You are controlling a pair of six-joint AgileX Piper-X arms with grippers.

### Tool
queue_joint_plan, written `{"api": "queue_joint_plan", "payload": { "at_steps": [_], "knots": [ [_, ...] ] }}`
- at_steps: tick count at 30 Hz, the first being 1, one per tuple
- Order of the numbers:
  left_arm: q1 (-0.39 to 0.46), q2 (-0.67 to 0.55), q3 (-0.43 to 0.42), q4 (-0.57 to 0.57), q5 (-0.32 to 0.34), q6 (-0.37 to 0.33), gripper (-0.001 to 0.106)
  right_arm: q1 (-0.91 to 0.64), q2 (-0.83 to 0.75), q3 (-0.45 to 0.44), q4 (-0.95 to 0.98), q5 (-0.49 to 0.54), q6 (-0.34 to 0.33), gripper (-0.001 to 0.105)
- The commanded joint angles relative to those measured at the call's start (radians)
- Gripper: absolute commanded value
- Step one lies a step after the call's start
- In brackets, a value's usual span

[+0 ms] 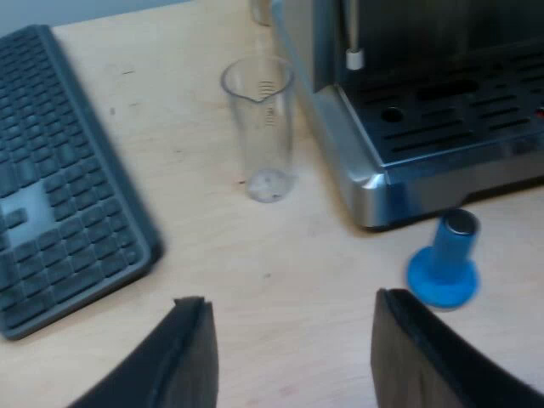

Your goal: Grind coffee beans and then tamp

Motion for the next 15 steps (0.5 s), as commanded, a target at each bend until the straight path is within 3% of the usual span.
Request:
{"api": "queue_joint_plan", "payload": {
  "at_steps": [1, 7, 11, 15],
  "knots": [
    [-0.005, -0.038, -0.001, -0.018, 0.019, -0.007, 0.044, 0.002, -0.044, -0.002, -0.001, -0.008, -0.004, 0.055],
    [-0.005, -0.036, -0.001, -0.016, 0.024, -0.018, 0.044, 0.002, -0.042, -0.018, 0.027, -0.008, -0.043, 0.055],
    [-0.005, -0.033, -0.012, -0.016, 0.080, -0.020, 0.045, 0.002, -0.042, -0.056, 0.086, -0.015, -0.082, 0.055],
    [-0.010, -0.005, -0.029, -0.018, 0.090, -0.036, 0.059, 0.002, -0.009, -0.108, 0.143, -0.062, -0.123, 0.055]
  ]
}}
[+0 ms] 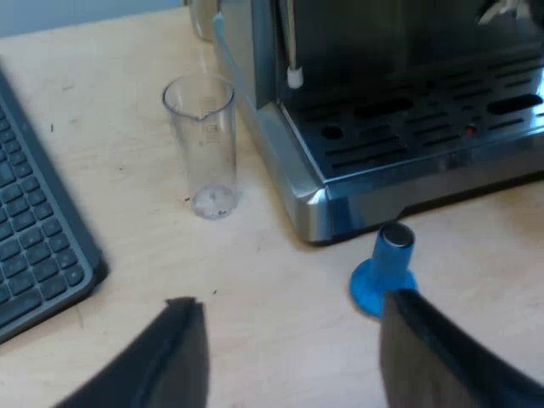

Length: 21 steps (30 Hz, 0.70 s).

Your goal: Grind coffee beans and then tamp

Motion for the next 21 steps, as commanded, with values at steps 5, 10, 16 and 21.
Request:
{"api": "queue_joint_plan", "payload": {
  "at_steps": [5, 10, 16, 21],
  "knots": [
    [-0.070, 0.057, -0.043, -0.018, 0.008, -0.015, 0.062, 0.002, 0.079, -0.099, 0.023, -0.088, -0.024, 0.055],
    [-0.143, 0.141, -0.083, -0.045, 0.011, -0.011, 0.062, 0.038, 0.168, -0.151, 0.009, -0.097, -0.024, 0.055],
    [-0.228, 0.246, -0.116, -0.125, 0.039, -0.011, 0.062, 0.134, 0.280, -0.236, 0.008, -0.099, -0.102, 0.055],
    [-0.312, 0.338, -0.117, -0.207, 0.081, -0.011, 0.062, 0.229, 0.364, -0.271, -0.011, -0.138, -0.116, 0.055]
  ]
}}
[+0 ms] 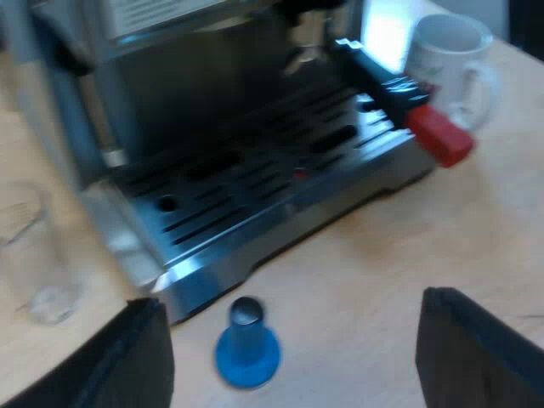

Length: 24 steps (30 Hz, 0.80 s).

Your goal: Grind coffee beans and then tamp

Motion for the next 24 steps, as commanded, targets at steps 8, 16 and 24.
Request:
{"api": "queue_joint_plan", "payload": {
  "at_steps": [8, 16, 24],
  "knots": [
    [-0.119, 0.127, -0.008, -0.142, 0.059, 0.049, 0.062, 0.189, 0.098, -0.014, -0.105, -0.042, -0.015, 0.055],
    [-0.125, 0.195, 0.030, -0.241, 0.079, 0.052, 0.062, 0.345, 0.145, -0.014, -0.201, 0.035, 0.015, 0.055],
    [-0.125, 0.199, 0.104, -0.306, 0.079, 0.052, 0.062, 0.498, 0.211, -0.014, -0.265, 0.126, 0.076, 0.055]
  ]
}}
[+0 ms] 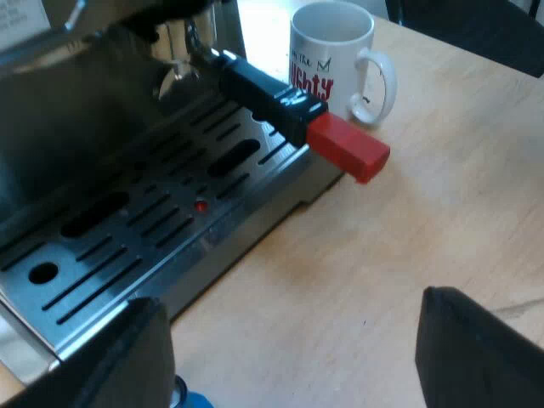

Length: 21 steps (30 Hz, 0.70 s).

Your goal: Grind coffee beans and then tamp

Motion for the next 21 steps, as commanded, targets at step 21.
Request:
{"api": "queue_joint_plan", "payload": {
  "at_steps": [21],
  "knots": [
    [-0.006, -0.003, 0.030, -0.064, 0.007, -0.001, 0.062, 0.457, 0.225, 0.043, -0.166, 0.303, 0.206, 0.055]
  ]
}}
